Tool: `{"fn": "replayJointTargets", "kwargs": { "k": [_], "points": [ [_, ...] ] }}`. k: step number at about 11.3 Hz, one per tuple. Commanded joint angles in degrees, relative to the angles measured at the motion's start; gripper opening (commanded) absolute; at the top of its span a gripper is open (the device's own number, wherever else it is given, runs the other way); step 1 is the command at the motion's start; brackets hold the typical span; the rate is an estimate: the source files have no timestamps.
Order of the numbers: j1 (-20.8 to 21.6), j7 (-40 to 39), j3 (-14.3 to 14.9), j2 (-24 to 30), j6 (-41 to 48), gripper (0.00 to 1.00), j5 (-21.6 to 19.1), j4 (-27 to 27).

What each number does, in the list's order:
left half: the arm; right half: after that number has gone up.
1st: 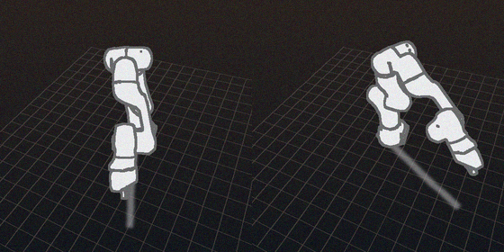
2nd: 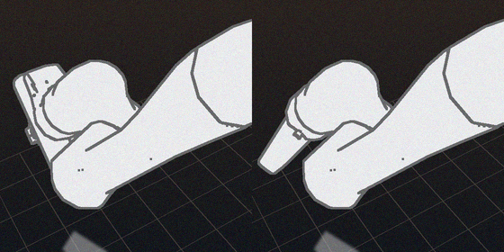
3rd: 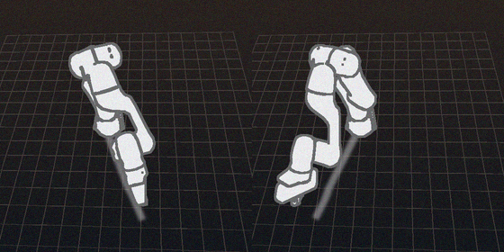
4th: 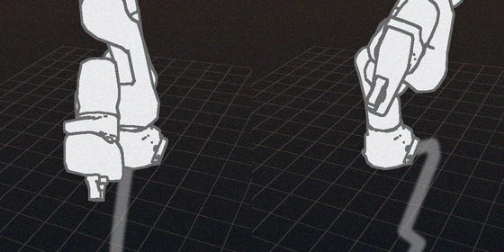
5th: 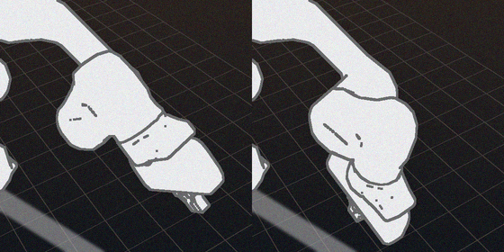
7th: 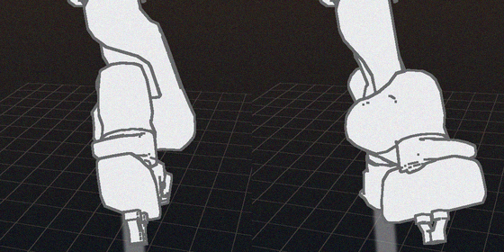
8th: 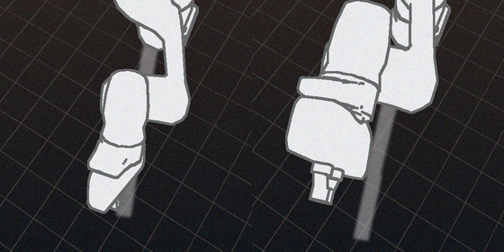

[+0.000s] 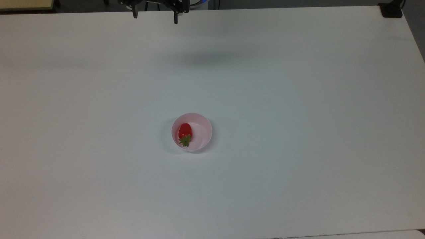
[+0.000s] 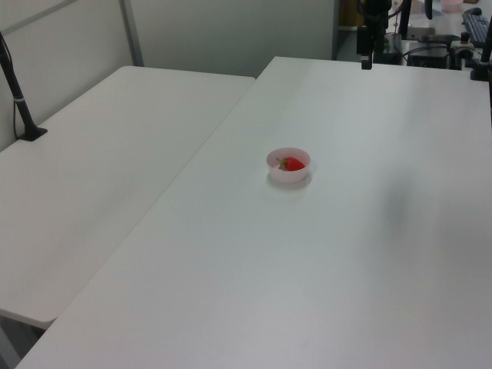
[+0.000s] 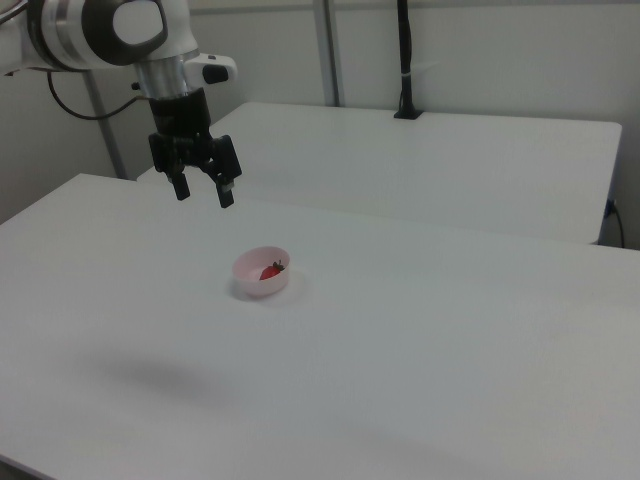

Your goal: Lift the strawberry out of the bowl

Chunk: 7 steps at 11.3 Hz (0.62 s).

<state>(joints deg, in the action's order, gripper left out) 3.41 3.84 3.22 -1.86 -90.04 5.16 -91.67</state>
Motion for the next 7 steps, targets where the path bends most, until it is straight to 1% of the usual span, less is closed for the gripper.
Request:
{"fn": "replayJointTargets", "kwargs": {
  "k": [1, 7],
  "points": [
    [-1.3, -1.0, 0.3, 0.3, -0.7, 1.0, -1.1, 0.0],
    [-0.9, -1.0, 0.2, -0.1, -0.9, 1.0, -1.1, -0.1]
  ]
}}
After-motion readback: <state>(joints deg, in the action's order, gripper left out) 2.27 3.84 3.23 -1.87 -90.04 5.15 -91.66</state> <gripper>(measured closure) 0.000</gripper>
